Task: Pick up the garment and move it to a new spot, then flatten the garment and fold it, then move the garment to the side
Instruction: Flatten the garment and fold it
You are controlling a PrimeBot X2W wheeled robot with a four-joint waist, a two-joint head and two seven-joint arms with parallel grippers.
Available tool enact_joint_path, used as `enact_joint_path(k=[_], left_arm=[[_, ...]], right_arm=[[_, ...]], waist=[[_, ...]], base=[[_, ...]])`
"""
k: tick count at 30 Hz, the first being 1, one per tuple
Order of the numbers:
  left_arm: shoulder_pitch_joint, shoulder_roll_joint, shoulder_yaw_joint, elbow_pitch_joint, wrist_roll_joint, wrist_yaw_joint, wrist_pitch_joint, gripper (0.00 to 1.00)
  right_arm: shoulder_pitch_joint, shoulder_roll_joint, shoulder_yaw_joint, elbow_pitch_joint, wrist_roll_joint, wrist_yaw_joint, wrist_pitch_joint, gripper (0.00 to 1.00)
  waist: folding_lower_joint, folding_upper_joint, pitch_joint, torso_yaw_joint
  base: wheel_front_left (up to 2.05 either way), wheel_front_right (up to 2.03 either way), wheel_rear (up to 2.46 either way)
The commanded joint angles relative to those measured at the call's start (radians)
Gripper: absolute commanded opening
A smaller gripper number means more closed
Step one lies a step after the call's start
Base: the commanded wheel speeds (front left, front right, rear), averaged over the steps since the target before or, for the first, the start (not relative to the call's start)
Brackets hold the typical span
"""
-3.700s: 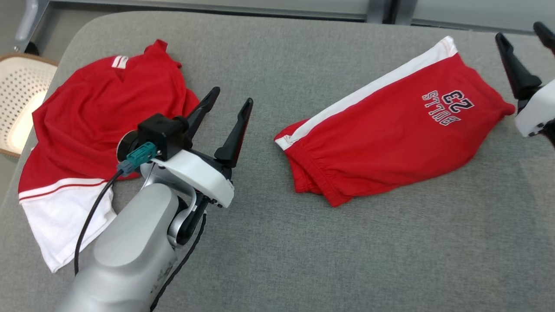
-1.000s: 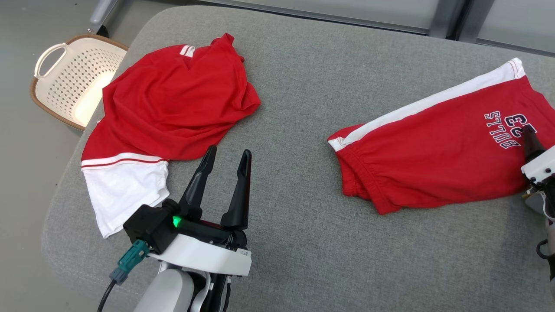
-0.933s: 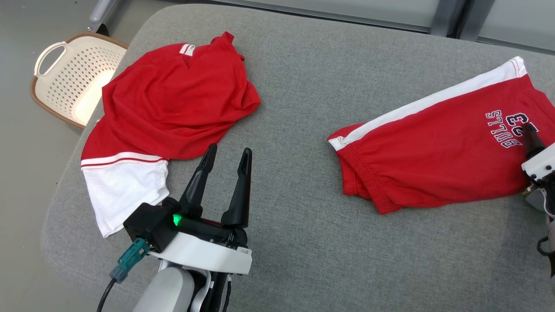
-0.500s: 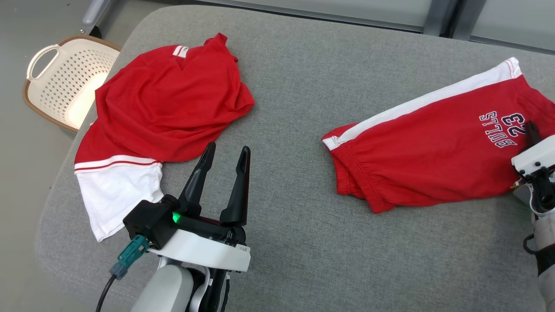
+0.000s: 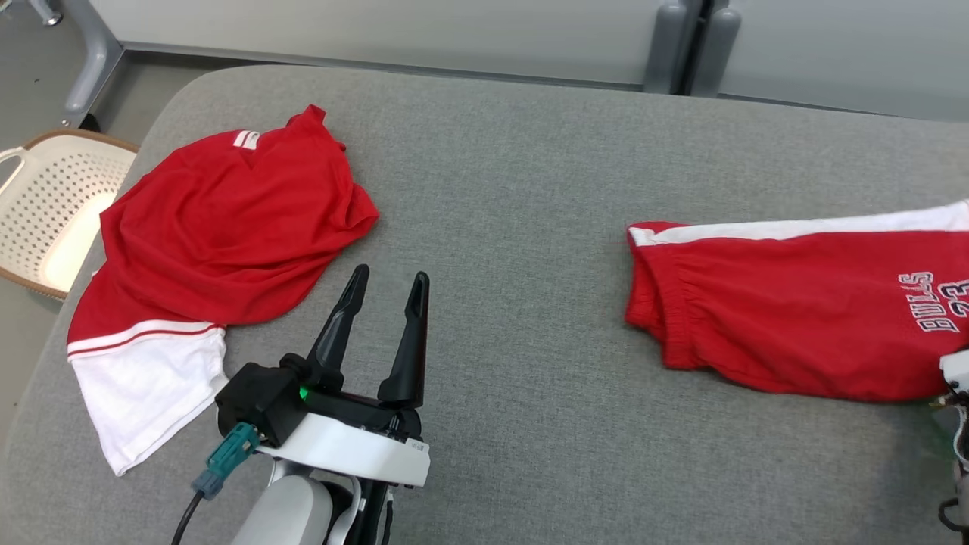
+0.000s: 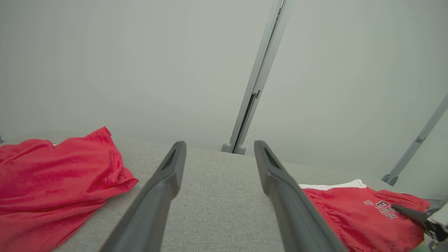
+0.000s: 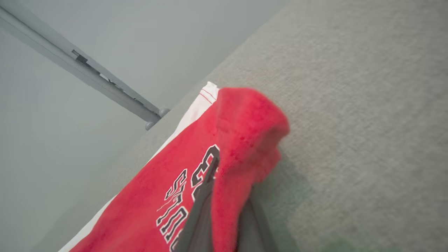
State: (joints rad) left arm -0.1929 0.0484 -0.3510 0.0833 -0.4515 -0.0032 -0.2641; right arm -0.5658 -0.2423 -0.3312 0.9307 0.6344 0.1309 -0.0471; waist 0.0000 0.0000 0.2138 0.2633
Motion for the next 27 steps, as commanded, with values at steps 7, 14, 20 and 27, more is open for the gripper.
enact_joint_path(k=[7, 14, 20, 27], left_arm=[[0.021, 0.004, 0.018, 0.007, 0.013, -0.002, 0.0, 1.0], [0.023, 0.004, 0.015, 0.015, 0.019, -0.006, 0.0, 1.0], [0.033, 0.004, 0.012, 0.023, 0.032, 0.001, 0.0, 1.0], [0.044, 0.004, 0.015, 0.024, 0.035, 0.003, 0.0, 1.0]], right_arm=[[0.095, -0.018, -0.021, -0.046, 0.035, 0.0, -0.028, 0.0], [0.083, 0.016, 0.022, -0.104, 0.053, 0.0, -0.037, 0.0], [0.13, 0.047, 0.163, -0.245, 0.109, 0.0, -0.045, 0.0], [0.217, 0.03, 0.376, -0.435, 0.22, 0.0, -0.045, 0.0]], waist=[[0.0, 0.0, -0.039, -0.045], [0.0, 0.0, -0.052, -0.051], [0.0, 0.0, -0.079, -0.047], [0.0, 0.0, -0.101, -0.027]], base=[[0.0, 0.0, 0.0], [0.0, 0.0, 0.0], [0.0, 0.0, 0.0], [0.0, 0.0, 0.0]])
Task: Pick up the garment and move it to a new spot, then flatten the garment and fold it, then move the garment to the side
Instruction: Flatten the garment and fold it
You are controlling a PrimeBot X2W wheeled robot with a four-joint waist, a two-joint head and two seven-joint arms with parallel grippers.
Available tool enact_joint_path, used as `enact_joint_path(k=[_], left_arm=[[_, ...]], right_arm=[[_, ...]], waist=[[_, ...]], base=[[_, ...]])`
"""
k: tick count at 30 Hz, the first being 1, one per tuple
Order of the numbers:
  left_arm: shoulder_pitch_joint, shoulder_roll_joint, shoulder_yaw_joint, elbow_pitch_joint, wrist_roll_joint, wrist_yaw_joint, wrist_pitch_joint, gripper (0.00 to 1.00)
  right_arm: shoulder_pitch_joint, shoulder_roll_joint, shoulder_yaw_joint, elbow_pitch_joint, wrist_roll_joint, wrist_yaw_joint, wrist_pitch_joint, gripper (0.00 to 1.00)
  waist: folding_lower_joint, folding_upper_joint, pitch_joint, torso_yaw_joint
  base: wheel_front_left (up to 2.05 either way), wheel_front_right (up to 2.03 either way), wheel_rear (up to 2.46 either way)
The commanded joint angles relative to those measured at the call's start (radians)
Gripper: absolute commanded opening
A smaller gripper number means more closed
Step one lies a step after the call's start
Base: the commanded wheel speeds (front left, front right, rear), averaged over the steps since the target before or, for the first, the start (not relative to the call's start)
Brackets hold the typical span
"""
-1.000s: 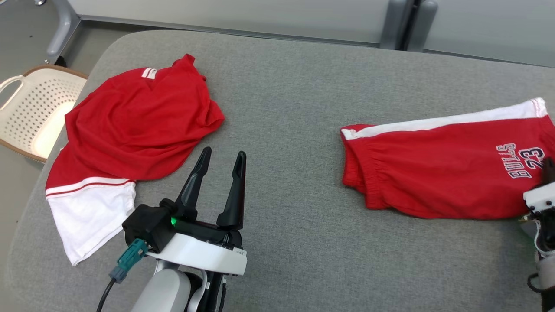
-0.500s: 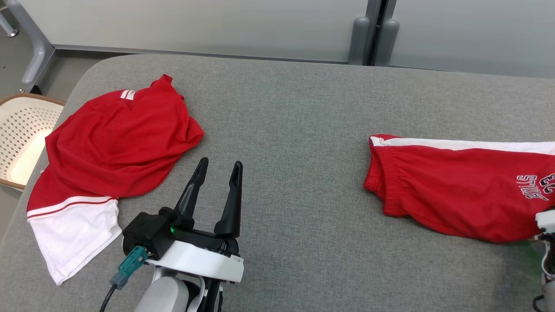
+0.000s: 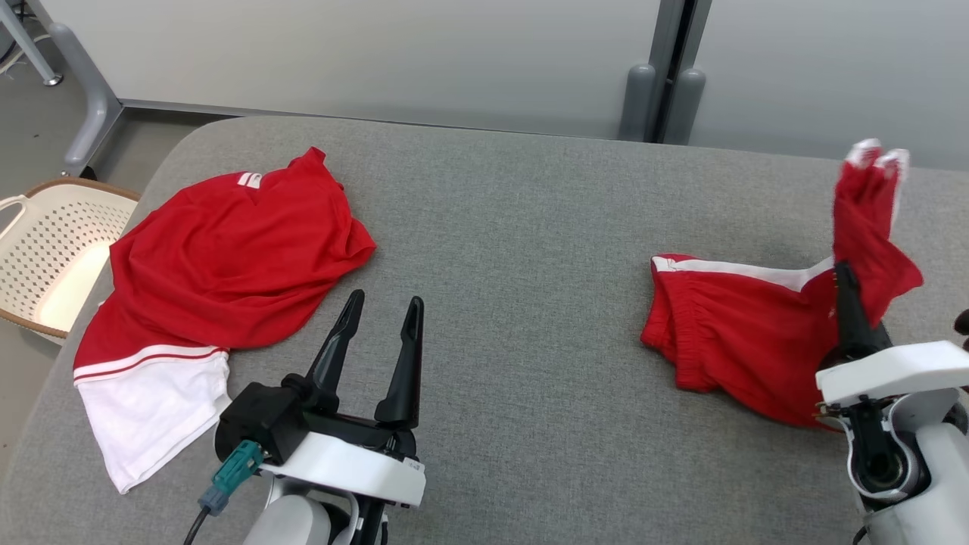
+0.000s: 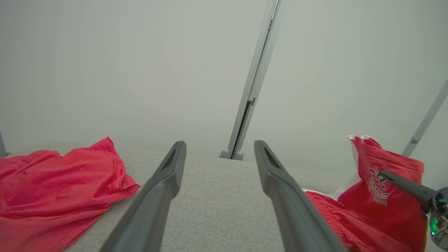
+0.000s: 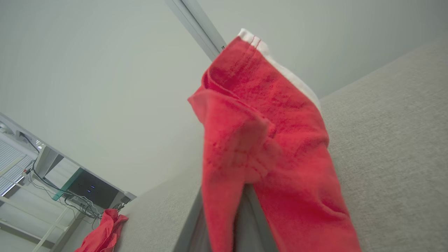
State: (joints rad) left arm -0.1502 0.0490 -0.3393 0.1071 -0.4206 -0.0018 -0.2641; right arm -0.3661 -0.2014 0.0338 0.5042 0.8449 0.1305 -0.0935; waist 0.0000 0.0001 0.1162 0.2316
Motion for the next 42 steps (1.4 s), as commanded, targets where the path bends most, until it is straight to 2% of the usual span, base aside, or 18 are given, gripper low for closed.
enact_joint_path(k=[1, 6, 13, 14, 15, 26, 36, 42], left_arm=[[0.007, 0.003, 0.003, 0.001, 0.002, 0.003, 0.0, 1.0], [0.018, 0.003, -0.001, 0.001, -0.004, 0.005, 0.0, 1.0], [0.027, 0.003, -0.003, 0.003, -0.011, 0.01, 0.0, 1.0], [0.029, 0.003, -0.004, 0.004, -0.012, 0.01, 0.0, 1.0], [0.03, 0.003, -0.004, 0.004, -0.012, 0.012, 0.0, 1.0], [0.026, 0.003, -0.01, 0.002, -0.026, 0.02, 0.0, 1.0], [0.02, 0.003, -0.013, 0.001, -0.031, 0.019, 0.0, 1.0], [0.012, 0.003, 0.001, -0.009, -0.024, 0.014, 0.0, 1.0]], right_arm=[[0.037, -0.023, 0.078, -0.049, 0.038, 0.0, 0.006, 0.0], [0.078, -0.062, 0.207, -0.097, 0.097, 0.0, -0.002, 0.0], [0.074, -0.101, 0.336, -0.063, 0.133, 0.0, -0.007, 0.0], [0.07, -0.112, 0.351, -0.055, 0.126, 0.0, -0.015, 0.28], [0.067, -0.116, 0.367, -0.048, 0.126, 0.0, -0.015, 1.0], [0.039, -0.161, 0.559, -0.061, 0.183, 0.0, 0.009, 1.0], [0.005, -0.151, 0.651, 0.046, 0.2, 0.0, 0.03, 1.0], [-0.042, -0.136, 0.676, 0.051, 0.192, 0.0, -0.031, 1.0]], waist=[[0.0, -0.0001, -0.007, 0.012], [0.0, -0.0001, -0.012, 0.035], [0.0, -0.0001, -0.014, 0.064], [0.0, -0.0001, -0.014, 0.067], [0.0, -0.0001, -0.014, 0.069], [0.0, -0.0001, -0.005, 0.078], [0.0, -0.0001, 0.004, 0.08], [0.0, -0.0001, 0.009, 0.042]], base=[[0.0, 0.0, 0.0], [0.0, 0.0, 0.0], [0.0, 0.0, 0.0], [0.0, 0.0, 0.0], [0.0, 0.0, 0.0], [0.0, 0.0, 0.0], [0.0, 0.0, 0.0], [0.0, 0.0, 0.0]])
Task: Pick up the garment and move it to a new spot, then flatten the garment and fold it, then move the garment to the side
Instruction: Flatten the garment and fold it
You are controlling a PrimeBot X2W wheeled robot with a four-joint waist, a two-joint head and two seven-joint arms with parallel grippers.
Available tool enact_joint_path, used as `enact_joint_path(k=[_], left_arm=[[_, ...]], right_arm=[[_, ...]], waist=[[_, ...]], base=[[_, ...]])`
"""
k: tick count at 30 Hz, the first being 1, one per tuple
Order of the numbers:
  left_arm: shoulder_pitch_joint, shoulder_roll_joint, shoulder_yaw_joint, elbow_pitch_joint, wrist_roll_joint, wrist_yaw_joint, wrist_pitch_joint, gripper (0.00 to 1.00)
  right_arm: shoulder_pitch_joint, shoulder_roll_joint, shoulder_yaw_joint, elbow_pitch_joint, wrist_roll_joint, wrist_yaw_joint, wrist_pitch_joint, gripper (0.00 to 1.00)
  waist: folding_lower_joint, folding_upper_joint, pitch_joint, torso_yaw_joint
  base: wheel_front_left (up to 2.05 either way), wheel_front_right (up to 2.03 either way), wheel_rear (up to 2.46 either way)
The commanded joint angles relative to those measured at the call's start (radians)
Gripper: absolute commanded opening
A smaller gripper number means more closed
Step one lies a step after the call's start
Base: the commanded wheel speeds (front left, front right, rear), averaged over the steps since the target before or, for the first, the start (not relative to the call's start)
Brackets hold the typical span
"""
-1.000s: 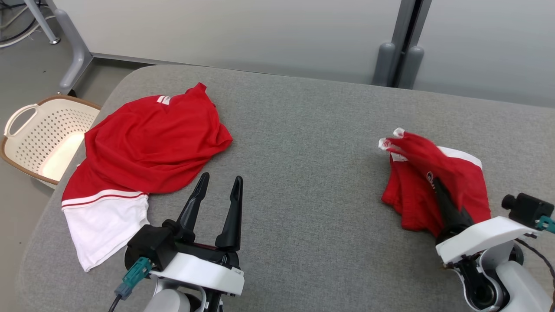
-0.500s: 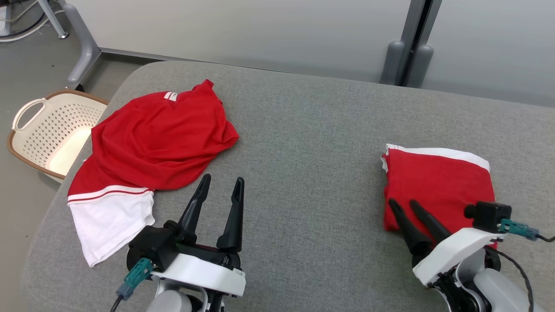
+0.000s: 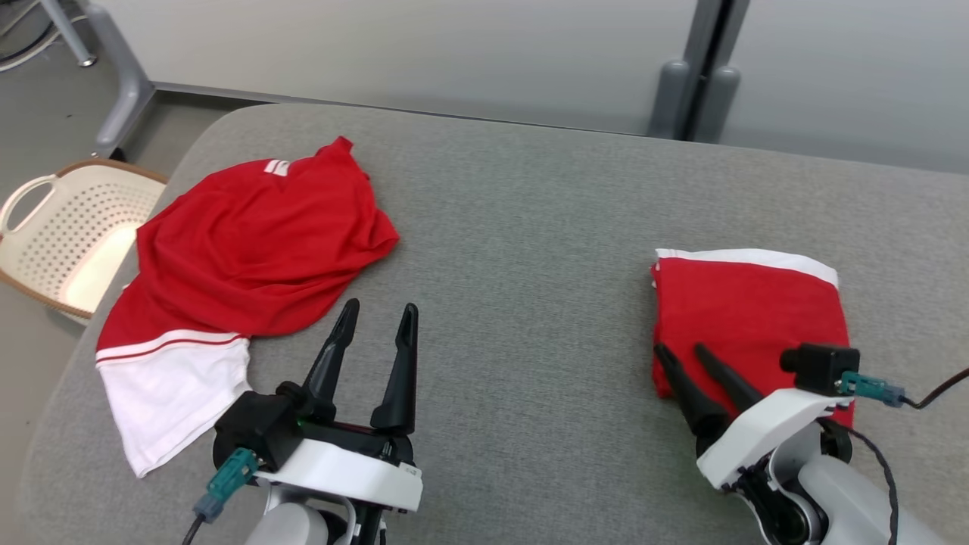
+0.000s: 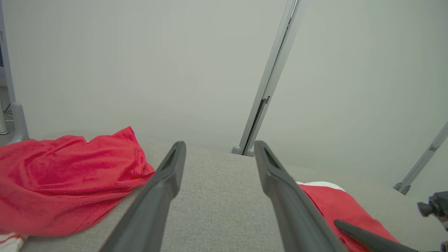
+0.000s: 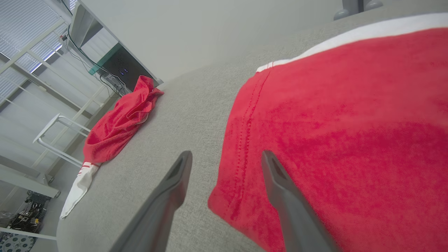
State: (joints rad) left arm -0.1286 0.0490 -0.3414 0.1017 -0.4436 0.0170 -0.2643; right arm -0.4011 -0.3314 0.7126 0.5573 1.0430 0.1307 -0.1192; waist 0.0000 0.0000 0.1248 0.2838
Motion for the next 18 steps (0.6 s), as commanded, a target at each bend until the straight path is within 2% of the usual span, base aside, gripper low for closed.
enact_joint_path(k=[1, 5, 9, 13, 18], left_arm=[[-0.011, 0.003, 0.01, -0.006, 0.004, -0.006, 0.0, 1.0], [-0.02, 0.003, 0.048, -0.006, 0.016, -0.011, 0.0, 1.0], [-0.02, 0.003, 0.083, -0.006, 0.03, -0.019, 0.0, 1.0], [-0.016, 0.003, 0.108, -0.004, 0.049, -0.025, 0.0, 1.0], [-0.006, 0.004, 0.128, 0.014, 0.092, -0.029, 0.0, 1.0]], right_arm=[[-0.013, -0.009, -0.003, -0.005, -0.012, 0.0, -0.024, 1.0], [-0.043, -0.038, -0.004, -0.01, -0.1, 0.0, -0.111, 1.0], [-0.035, -0.046, -0.088, -0.017, -0.221, 0.0, -0.145, 1.0], [0.023, -0.031, -0.254, -0.097, -0.434, 0.0, -0.146, 1.0], [0.132, 0.045, -0.484, -0.208, -0.663, 0.0, -0.147, 1.0]], waist=[[0.0, 0.0, 0.0, -0.021], [0.0, 0.0, -0.009, -0.064], [0.0, 0.0, -0.021, -0.109], [0.0, 0.0, -0.024, -0.152], [0.0, 0.0, -0.022, -0.189]], base=[[0.0, 0.0, 0.0], [0.0, 0.0, 0.0], [0.0, 0.0, 0.0], [0.0, 0.0, 0.0], [0.0, 0.0, 0.0]])
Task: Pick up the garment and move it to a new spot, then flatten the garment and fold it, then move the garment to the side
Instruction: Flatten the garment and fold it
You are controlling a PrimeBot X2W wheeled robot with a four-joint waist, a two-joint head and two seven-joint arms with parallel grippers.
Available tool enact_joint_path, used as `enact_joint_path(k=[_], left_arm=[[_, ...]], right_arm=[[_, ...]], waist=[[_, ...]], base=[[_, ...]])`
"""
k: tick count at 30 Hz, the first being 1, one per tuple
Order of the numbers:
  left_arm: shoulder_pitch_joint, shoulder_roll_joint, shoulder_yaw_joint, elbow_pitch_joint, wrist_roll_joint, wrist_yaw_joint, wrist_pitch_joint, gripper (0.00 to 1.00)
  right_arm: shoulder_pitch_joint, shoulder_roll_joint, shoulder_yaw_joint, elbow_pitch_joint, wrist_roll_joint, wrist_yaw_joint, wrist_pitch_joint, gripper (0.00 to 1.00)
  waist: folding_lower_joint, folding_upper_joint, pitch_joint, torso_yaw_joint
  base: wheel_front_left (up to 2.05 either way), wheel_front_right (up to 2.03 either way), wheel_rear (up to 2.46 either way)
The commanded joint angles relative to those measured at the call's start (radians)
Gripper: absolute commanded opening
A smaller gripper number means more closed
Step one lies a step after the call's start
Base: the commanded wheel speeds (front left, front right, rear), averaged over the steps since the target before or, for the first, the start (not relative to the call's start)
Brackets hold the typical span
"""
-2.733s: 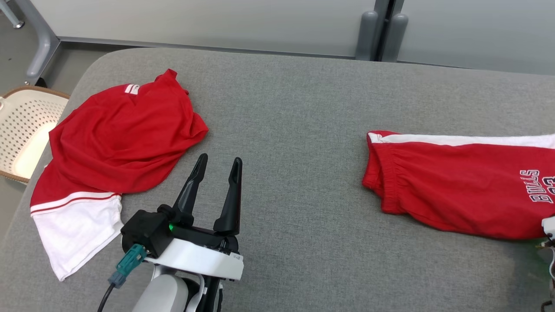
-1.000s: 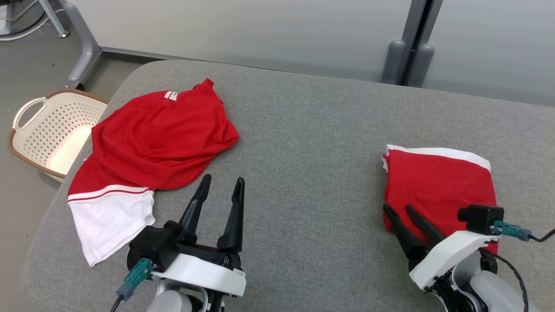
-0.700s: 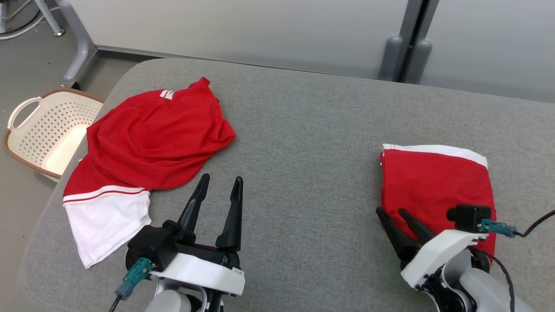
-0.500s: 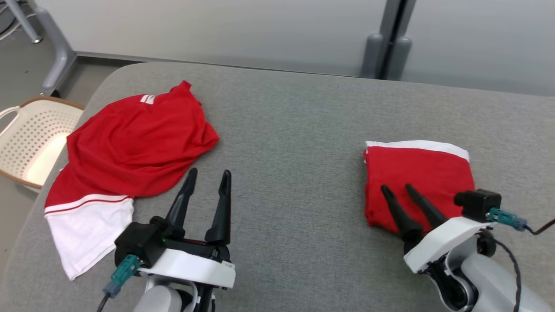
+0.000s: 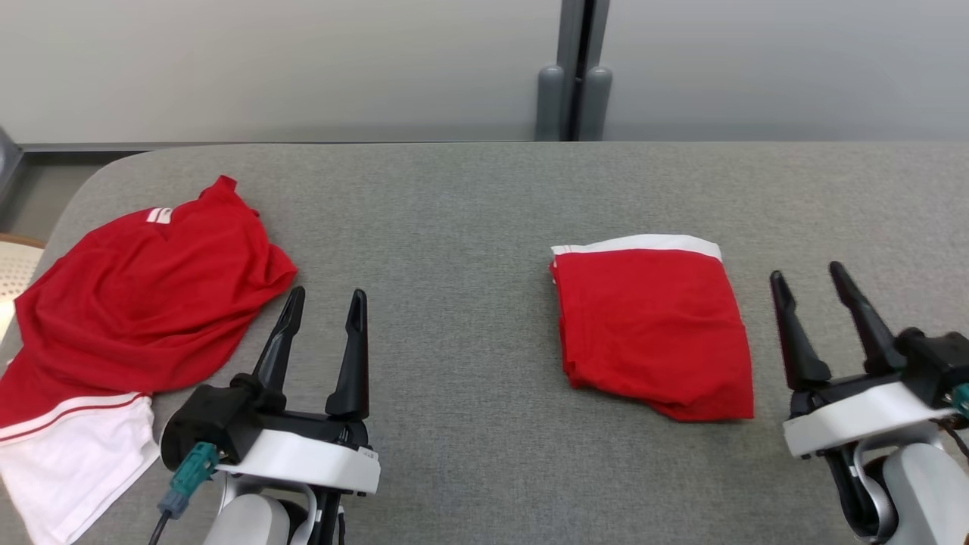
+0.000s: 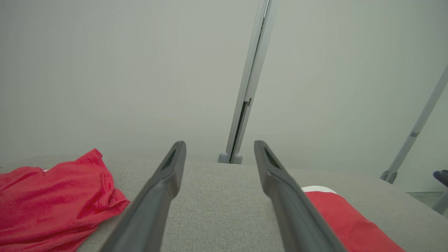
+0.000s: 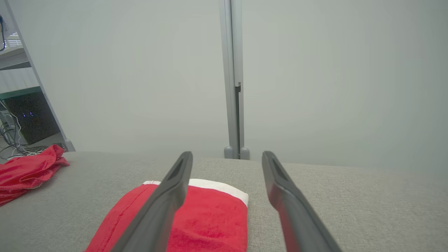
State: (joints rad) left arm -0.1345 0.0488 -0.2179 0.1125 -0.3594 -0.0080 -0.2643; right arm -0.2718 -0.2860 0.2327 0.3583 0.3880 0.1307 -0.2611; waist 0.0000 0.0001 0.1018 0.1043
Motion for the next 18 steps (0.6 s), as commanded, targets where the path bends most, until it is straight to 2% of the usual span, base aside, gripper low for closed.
enact_joint_path(k=[1, 4, 7, 13, 18], left_arm=[[0.002, 0.004, 0.008, 0.011, 0.026, 0.001, 0.0, 1.0], [0.007, 0.004, 0.014, 0.025, 0.055, 0.003, 0.0, 1.0], [0.014, 0.004, 0.017, 0.035, 0.068, 0.001, 0.0, 1.0], [0.028, 0.004, 0.016, 0.049, 0.078, 0.012, 0.0, 1.0], [0.032, 0.004, 0.009, 0.059, 0.065, 0.008, 0.0, 1.0]], right_arm=[[0.025, 0.023, -0.047, -0.027, -0.046, 0.0, -0.005, 1.0], [0.082, 0.088, -0.144, -0.074, -0.14, 0.0, -0.004, 1.0], [0.121, 0.139, -0.19, -0.098, -0.186, 0.0, -0.004, 1.0], [0.149, 0.174, -0.217, -0.117, -0.227, 0.0, -0.004, 1.0], [0.139, 0.191, -0.225, -0.113, -0.21, 0.0, -0.004, 1.0]], waist=[[0.0, -0.0001, 0.002, -0.015], [0.0, -0.0001, 0.005, -0.027], [0.0, -0.0001, 0.006, -0.033], [0.0, -0.0001, 0.005, -0.04], [0.0, -0.0001, 0.01, -0.038]], base=[[0.0, 0.0, 0.0], [0.0, 0.0, 0.0], [0.0, 0.0, 0.0], [0.0, 0.0, 0.0], [0.0, 0.0, 0.0]])
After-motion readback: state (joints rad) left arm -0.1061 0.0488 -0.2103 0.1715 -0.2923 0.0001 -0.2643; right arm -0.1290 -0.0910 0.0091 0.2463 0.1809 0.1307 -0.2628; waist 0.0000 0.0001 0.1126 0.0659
